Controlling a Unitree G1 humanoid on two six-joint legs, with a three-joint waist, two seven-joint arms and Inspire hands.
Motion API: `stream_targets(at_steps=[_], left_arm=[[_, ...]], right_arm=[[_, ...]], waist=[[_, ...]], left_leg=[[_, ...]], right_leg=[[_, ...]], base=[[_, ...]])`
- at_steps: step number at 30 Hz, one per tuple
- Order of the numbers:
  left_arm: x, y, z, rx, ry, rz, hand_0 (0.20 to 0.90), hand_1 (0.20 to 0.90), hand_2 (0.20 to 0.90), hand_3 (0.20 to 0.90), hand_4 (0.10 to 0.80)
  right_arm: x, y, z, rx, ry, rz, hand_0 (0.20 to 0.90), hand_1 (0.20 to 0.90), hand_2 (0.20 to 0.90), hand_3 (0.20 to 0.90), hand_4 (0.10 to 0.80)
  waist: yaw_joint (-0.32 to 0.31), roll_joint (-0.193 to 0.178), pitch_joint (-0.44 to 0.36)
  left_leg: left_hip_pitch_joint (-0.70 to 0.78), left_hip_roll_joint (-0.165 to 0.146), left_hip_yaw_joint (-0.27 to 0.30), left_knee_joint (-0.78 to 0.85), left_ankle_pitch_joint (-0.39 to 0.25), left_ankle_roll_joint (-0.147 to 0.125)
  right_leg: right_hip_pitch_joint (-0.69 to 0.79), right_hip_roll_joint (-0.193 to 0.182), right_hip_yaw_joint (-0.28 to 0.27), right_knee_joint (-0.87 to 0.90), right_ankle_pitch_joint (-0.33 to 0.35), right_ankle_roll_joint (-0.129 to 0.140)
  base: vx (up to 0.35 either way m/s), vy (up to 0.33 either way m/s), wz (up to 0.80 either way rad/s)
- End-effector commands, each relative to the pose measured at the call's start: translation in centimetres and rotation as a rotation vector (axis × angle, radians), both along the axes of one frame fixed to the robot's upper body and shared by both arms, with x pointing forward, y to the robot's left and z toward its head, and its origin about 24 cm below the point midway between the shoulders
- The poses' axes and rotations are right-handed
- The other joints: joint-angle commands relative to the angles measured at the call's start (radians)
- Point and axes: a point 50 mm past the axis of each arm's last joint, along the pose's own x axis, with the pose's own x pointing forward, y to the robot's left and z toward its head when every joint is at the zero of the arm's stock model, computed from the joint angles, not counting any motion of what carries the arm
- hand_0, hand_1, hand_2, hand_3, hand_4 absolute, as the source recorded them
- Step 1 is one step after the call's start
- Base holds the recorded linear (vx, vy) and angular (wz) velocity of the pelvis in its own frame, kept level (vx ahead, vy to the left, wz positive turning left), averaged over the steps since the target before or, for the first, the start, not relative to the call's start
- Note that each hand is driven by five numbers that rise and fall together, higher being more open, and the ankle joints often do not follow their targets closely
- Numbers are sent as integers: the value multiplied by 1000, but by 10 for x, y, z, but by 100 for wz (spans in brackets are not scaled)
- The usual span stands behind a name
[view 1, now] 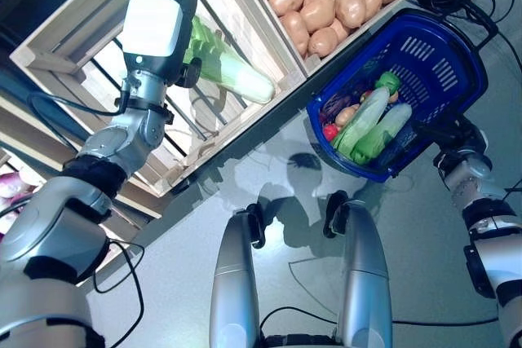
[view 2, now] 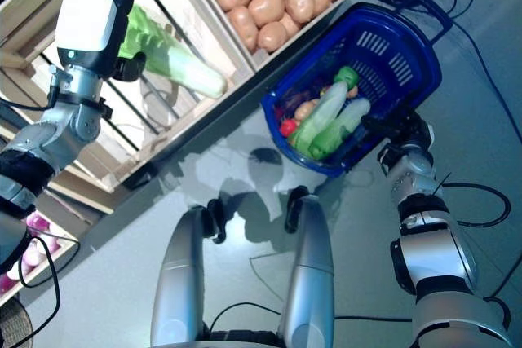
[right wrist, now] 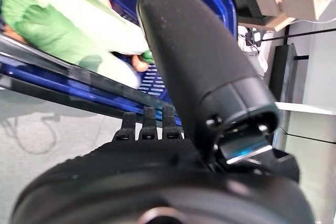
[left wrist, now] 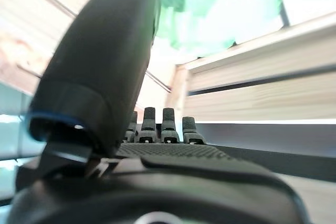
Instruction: Put vegetables into the basket
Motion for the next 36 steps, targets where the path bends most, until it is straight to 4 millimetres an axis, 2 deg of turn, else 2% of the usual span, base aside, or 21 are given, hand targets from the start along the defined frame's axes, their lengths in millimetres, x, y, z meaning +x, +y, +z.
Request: stream_targets(at_steps=[1,5,8,14,21,25,30,34,35,36], left_arm=[[-3,2,68,158,-106,102,900,900,900,900,800],[1,-1,68,227,-42,132,900,900,900,900,800],[6,-2,66,284,22,165,900,900,900,900,800],[14,-1,56,312,121,230,900,900,900,900,800],[19,4,36,267,270,289,900,900,900,900,800],[23,7,29,213,372,344,900,900,900,900,800],[25,-3,40,177,311,331,900,900,900,900,800],[26,-3,46,-3,268,283,900,900,900,900,800],[26,-2,45,-50,262,272,775,775,775,775,717],[26,-3,45,-80,255,258,458,458,458,458,505]], right_arm=[[7,-5,88,-198,-319,59,900,900,900,900,800],[8,-2,95,-245,-330,91,900,900,900,900,800],[2,-15,93,-213,-338,58,900,900,900,900,800],[0,-20,97,-196,-373,35,900,900,900,900,800],[-2,-22,90,-157,-367,8,900,900,900,900,800],[0,-20,93,-138,-384,10,900,900,900,900,800],[5,-9,102,-140,-426,43,900,900,900,900,800],[8,1,108,-148,-460,62,900,900,900,900,800],[9,3,108,-145,-464,61,900,900,900,900,800],[9,5,107,-140,-467,59,900,900,900,900,800]], waist=[[-31,37,-6],[-43,39,-6],[-52,40,-6],[-53,35,-6],[-51,26,-6],[-46,25,-6],[-46,17,-6],[-48,8,-6],[-49,5,-6],[-49,2,-6]], left_leg=[[62,23,20,-145,80,-5],[40,26,28,-143,74,-6],[-3,35,31,-134,64,-5],[-84,29,15,-101,46,-4],[-152,24,4,-79,33,1],[-182,15,-3,-71,31,4],[-216,4,-14,-74,37,9],[-255,-2,-21,-59,37,15],[-260,-3,-22,-56,37,17],[-265,-4,-23,-53,37,18]], right_leg=[[121,0,12,-80,26,13],[91,5,22,-82,29,22],[47,7,32,-88,36,32],[-25,7,33,-94,49,41],[-84,5,35,-96,63,53],[-109,5,36,-97,72,56],[-135,7,32,-108,84,59],[-173,11,30,-95,87,60],[-177,13,30,-93,87,59],[-181,15,29,-91,87,59]], base=[[-4,107,-9],[6,77,-15],[-3,53,-6],[-12,14,-1],[-11,20,-3],[-12,5,-2],[-38,2,-3],[-54,12,-3],[-45,-3,-1],[-46,-25,-4]])
